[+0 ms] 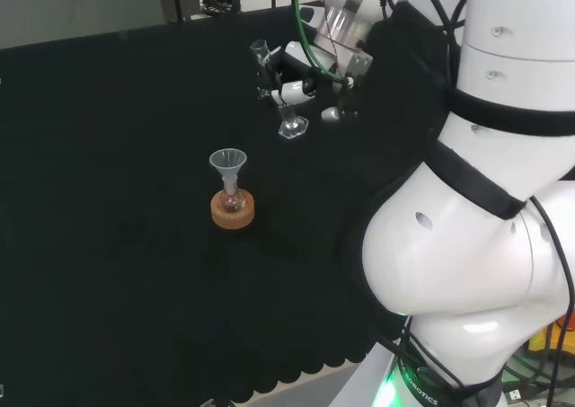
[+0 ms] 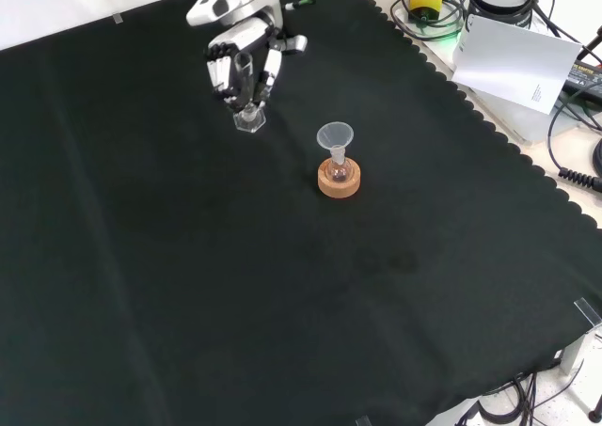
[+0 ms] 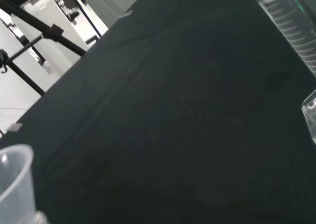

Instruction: Pour the water from the graduated cylinder into the round-bottom flask.

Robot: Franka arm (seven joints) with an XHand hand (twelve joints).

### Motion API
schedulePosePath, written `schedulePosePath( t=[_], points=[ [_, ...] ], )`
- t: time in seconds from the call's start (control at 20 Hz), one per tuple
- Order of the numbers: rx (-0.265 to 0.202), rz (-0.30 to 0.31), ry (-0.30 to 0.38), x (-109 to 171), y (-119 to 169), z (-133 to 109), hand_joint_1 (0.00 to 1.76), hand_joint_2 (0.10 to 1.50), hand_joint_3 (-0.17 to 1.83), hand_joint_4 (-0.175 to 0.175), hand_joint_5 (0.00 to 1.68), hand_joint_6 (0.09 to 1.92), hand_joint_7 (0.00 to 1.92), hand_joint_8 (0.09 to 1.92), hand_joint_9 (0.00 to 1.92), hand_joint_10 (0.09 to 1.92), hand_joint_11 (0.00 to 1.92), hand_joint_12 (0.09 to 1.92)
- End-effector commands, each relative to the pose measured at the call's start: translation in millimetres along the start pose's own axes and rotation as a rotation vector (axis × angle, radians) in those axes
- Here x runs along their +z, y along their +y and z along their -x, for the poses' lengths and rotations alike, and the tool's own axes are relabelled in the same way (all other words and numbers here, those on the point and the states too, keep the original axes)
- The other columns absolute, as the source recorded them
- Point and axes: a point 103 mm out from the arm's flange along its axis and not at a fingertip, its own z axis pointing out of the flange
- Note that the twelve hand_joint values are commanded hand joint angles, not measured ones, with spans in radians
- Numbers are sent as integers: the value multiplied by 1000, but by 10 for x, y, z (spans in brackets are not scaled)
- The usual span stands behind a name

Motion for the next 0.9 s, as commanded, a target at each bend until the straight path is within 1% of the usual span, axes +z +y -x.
schedulePosePath(
  t=[0.05,0.25,0.35,0.55,0.7,0.9],
  points=[
    [27,-62,-72,-122,-438,-95,1276,1067,-3,-175,1074,850,1101,837,1479,87,1298,724],
    [42,-118,-91,-125,-650,-186,1277,1066,-2,-175,1077,844,1104,830,1483,87,1301,720],
    [49,-156,-109,-110,-739,-242,1277,1065,-2,-175,1078,843,1105,829,1485,87,1302,719],
    [64,-247,-170,-50,-906,-370,1277,1065,-2,-175,1079,842,1106,828,1487,87,1303,718],
    [73,-325,-226,8,-977,-439,1277,1064,-2,-175,1080,840,1107,826,1489,87,1305,718],
    [90,-409,-263,91,-1048,-474,1277,1064,-2,-175,1080,839,1108,825,1491,87,1308,717]
  ],
)
